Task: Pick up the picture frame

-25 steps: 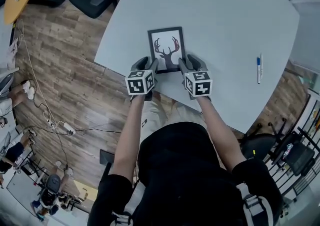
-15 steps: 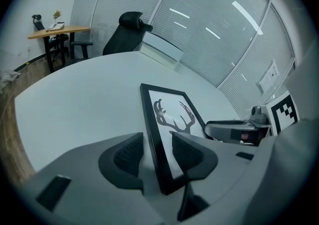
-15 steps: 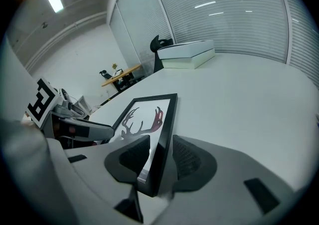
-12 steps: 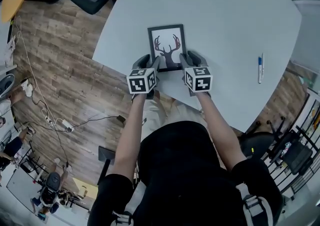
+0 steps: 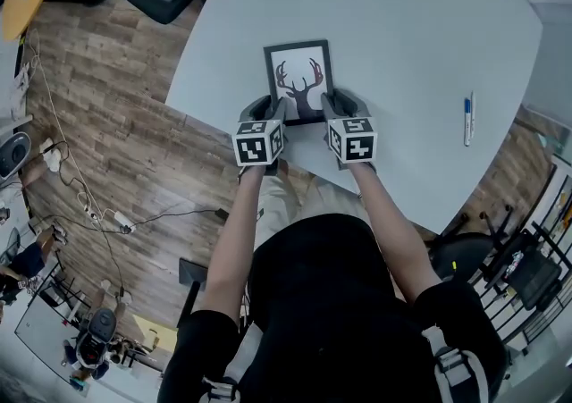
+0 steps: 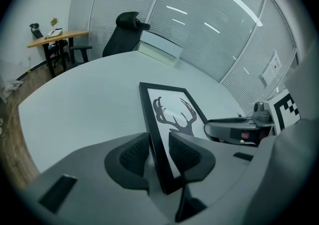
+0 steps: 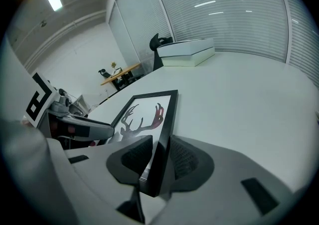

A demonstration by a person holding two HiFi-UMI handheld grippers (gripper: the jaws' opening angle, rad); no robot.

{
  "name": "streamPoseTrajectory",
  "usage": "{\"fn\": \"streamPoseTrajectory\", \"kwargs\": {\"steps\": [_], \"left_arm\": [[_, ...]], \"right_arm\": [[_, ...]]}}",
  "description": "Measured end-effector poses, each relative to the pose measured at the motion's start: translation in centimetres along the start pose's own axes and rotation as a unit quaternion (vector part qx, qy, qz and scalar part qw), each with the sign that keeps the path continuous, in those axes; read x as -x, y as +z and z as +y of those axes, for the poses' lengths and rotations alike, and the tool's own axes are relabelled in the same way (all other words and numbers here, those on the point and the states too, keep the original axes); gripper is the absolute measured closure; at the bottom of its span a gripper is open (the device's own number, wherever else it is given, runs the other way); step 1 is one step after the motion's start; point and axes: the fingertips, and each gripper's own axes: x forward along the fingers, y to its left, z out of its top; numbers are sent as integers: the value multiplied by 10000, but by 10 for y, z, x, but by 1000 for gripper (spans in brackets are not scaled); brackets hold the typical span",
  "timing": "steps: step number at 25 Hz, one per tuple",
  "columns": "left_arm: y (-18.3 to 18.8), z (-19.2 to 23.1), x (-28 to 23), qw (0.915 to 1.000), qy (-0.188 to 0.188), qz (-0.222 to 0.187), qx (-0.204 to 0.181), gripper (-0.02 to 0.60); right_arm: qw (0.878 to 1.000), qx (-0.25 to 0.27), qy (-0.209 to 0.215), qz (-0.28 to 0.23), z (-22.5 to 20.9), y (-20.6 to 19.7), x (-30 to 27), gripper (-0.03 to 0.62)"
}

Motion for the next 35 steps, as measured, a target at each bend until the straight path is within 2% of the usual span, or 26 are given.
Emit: {"fn": "streamPoseTrajectory", "kwargs": {"steps": [22, 28, 35], "left_arm": [[4, 1, 8, 9997, 155, -158, 106, 486], [21, -12, 25, 9991, 153, -407, 9, 486], [63, -28, 51, 9957, 132, -895, -214, 486]], "right_arm": [[9999, -93, 3, -102, -2, 4, 4, 499], [9992, -83, -11, -380, 1, 21, 24, 499], [9957, 110, -51, -918, 3, 66, 52, 500]]}}
